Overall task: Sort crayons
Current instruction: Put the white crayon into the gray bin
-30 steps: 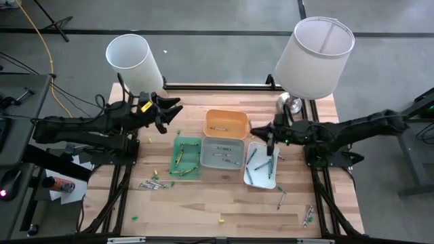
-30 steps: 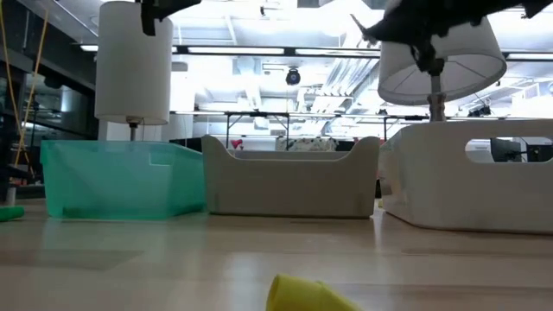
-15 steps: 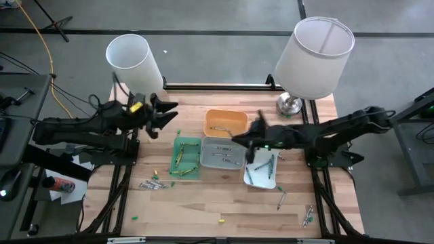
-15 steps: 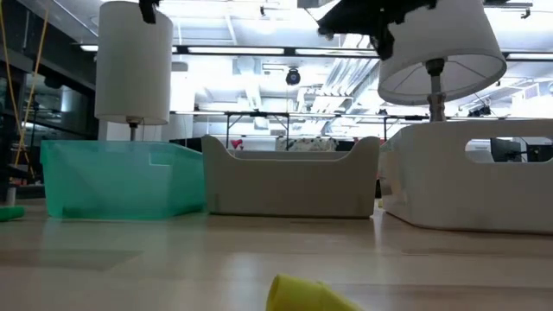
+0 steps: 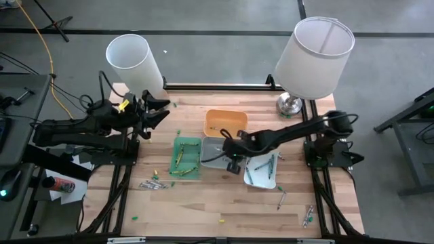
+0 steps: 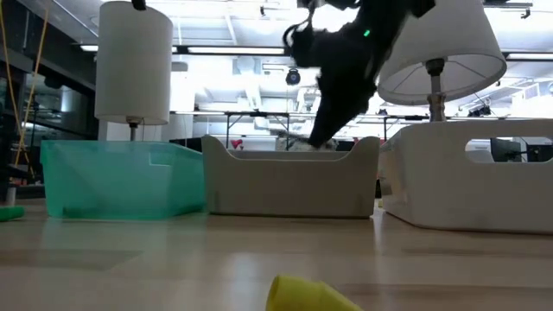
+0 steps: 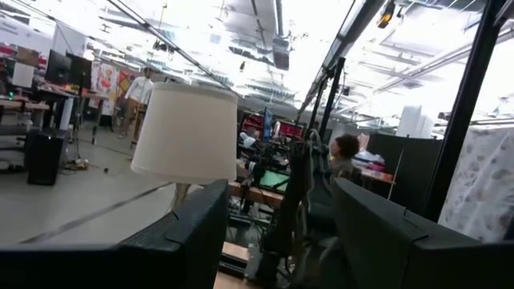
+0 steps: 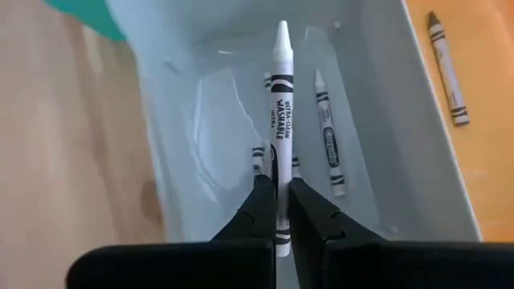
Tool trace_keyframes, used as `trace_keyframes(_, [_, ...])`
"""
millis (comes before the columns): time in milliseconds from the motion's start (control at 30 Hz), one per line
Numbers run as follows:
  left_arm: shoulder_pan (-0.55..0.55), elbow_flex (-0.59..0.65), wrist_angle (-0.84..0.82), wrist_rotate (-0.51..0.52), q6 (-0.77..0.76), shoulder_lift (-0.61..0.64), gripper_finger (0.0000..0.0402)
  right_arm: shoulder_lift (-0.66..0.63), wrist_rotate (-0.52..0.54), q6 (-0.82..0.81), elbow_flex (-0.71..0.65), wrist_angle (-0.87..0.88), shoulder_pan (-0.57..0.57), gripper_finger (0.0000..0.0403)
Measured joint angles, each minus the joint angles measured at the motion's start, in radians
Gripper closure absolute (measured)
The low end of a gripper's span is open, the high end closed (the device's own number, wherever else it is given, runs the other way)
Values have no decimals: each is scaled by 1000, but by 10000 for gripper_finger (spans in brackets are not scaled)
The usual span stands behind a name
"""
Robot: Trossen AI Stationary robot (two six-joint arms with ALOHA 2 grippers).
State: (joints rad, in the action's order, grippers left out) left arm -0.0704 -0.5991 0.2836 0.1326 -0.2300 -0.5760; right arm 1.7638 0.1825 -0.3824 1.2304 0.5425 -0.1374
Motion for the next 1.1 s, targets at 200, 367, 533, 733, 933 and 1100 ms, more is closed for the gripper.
trace_keyframes(200, [0,0,-3,0,-1,-10,192,80,-44,33,63,0,28,363])
trace_keyframes(367, [0,0,-3,1,-1,-17,192,91,-113,35,104,40,59,288])
trace_keyframes(533, [0,0,-2,14,23,-20,192,52,-136,72,145,144,78,202])
trace_keyframes(733, [0,0,-3,49,23,-20,192,-194,-58,18,50,173,3,164])
trace_keyframes(933, [0,0,-8,57,-61,-22,192,-489,-23,-284,-65,181,-185,167])
trace_keyframes(1100, [-2,0,-9,63,-288,-28,192,-621,103,-392,-73,242,-331,167])
